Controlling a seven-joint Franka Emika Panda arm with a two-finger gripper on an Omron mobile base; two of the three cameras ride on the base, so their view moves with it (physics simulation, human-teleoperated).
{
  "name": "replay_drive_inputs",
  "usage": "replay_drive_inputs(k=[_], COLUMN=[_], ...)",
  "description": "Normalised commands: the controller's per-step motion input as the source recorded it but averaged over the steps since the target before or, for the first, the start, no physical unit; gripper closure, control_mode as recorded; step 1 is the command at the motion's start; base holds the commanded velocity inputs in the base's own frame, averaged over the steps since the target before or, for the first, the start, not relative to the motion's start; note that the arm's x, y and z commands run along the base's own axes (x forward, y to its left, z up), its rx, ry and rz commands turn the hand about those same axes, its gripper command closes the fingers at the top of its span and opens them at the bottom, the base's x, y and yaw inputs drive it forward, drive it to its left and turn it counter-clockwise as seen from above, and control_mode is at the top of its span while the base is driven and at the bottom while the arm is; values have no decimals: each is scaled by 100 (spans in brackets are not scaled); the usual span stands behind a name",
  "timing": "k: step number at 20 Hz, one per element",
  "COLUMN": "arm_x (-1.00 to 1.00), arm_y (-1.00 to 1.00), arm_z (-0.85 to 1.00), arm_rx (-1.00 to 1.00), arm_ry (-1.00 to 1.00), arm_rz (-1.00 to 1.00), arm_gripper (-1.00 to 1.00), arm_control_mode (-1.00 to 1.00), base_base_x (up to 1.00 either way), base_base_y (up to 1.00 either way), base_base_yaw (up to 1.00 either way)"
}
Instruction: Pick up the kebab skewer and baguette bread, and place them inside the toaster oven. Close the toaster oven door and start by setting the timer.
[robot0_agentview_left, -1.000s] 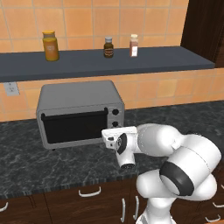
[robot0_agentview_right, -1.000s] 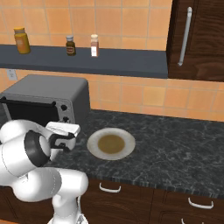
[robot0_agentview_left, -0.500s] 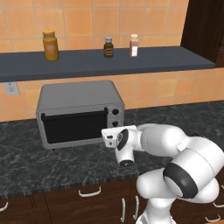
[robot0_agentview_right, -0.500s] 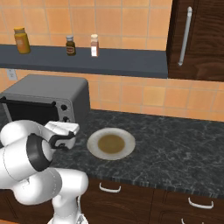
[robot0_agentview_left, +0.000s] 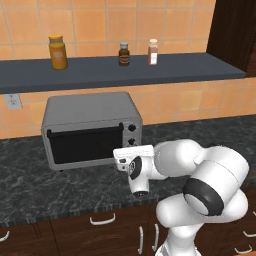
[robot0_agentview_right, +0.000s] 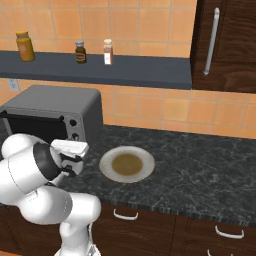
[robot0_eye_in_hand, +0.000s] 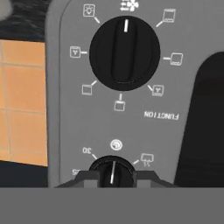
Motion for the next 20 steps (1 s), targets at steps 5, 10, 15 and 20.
replay_drive_inputs(k=[5, 10, 15, 20], arm_x=[5, 3, 7, 11], arm_y=[0, 0, 0, 0], arm_z=[24, 31, 51, 57], arm_rx=[7, 11, 16, 22], arm_ry=[-11, -11, -2, 0], arm_rz=[0, 0, 0, 0], arm_gripper=[100, 100, 100, 100], arm_control_mode=[-100, -100, -100, -100], base_base_x=[0, 0, 0, 0], base_base_y=[0, 0, 0, 0], base_base_yaw=[0, 0, 0, 0])
